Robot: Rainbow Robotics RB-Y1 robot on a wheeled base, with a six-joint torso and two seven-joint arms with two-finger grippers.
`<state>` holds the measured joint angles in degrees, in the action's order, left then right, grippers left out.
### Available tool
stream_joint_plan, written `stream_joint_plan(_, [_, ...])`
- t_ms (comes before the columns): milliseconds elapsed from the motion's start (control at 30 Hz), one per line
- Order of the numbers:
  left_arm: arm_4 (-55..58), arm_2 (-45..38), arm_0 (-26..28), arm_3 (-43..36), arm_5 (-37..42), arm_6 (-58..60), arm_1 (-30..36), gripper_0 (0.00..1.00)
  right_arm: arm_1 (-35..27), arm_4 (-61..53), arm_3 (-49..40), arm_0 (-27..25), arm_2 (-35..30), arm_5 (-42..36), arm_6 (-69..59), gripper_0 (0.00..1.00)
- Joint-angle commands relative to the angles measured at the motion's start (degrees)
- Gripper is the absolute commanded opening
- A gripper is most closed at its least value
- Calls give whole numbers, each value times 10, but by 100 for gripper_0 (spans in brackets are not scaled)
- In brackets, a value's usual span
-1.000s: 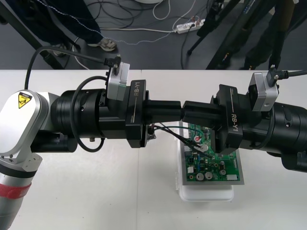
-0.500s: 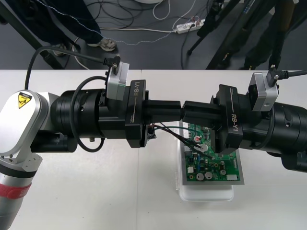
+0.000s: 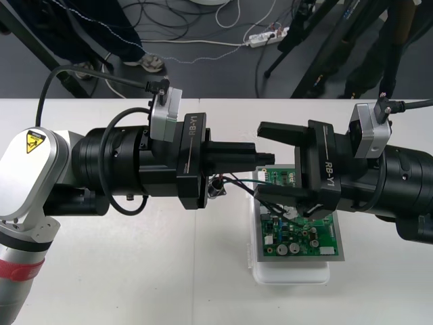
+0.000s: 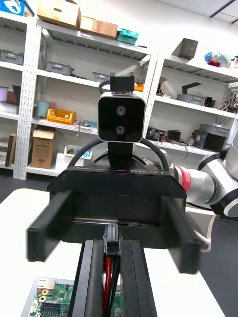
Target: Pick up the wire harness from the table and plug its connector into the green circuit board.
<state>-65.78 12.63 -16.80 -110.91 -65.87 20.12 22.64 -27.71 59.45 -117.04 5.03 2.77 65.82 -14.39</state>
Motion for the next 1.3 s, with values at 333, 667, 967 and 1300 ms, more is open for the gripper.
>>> stream_joint_plan(333, [16, 2, -7, -10, -6, -41, 4, 0, -22, 12, -20, 2, 2, 2, 11, 100])
stream_joint_plan(667, [22, -9, -5, -10, -6, -62, 26, 0, -29, 49, -20, 1, -23, 26, 1, 100])
stream_joint_plan(967, [28, -27, -3, -9, -7, -74, 43, 0, -36, 125, -10, -1, -95, 132, -20, 100])
stream_joint_plan(1300, [57, -45, 1, -4, -7, -77, 97, 0, -82, 231, 19, 23, -138, 242, -27, 100])
